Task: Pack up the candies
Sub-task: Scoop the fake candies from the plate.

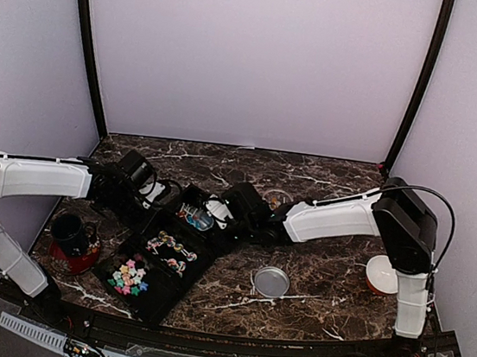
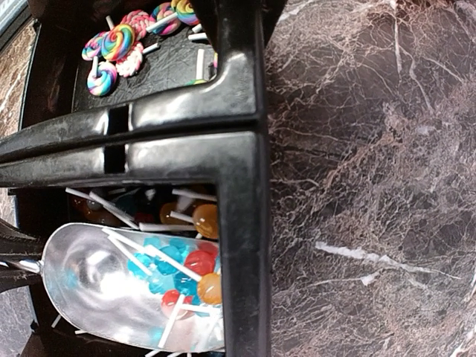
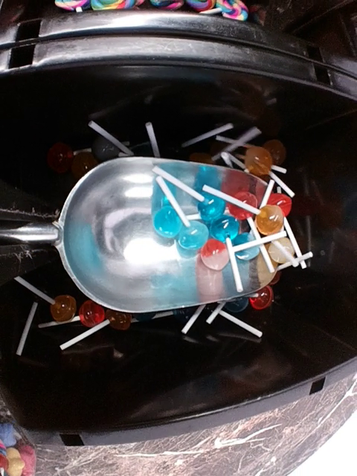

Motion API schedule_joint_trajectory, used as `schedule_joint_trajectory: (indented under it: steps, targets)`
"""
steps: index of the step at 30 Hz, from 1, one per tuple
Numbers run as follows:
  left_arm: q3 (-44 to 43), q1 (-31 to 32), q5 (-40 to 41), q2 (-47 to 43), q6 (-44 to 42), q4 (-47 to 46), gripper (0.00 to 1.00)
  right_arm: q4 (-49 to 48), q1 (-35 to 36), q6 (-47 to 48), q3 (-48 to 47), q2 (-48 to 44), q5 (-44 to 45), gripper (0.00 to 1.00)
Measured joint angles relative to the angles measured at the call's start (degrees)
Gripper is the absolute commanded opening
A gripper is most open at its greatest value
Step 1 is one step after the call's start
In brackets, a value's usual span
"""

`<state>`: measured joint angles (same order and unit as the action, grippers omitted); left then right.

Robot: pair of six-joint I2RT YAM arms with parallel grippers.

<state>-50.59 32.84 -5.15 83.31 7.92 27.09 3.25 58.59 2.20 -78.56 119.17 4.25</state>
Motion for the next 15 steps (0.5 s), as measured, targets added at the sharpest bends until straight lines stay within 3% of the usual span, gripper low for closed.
schedule_joint_trajectory:
  steps: [15]
  targets:
    - [0.2, -1.6, -2.6, 0.0, -0.8, -0.3, 0.00, -14.8, -0.4, -0.6, 10.6, -3.7, -0.9, 0.00]
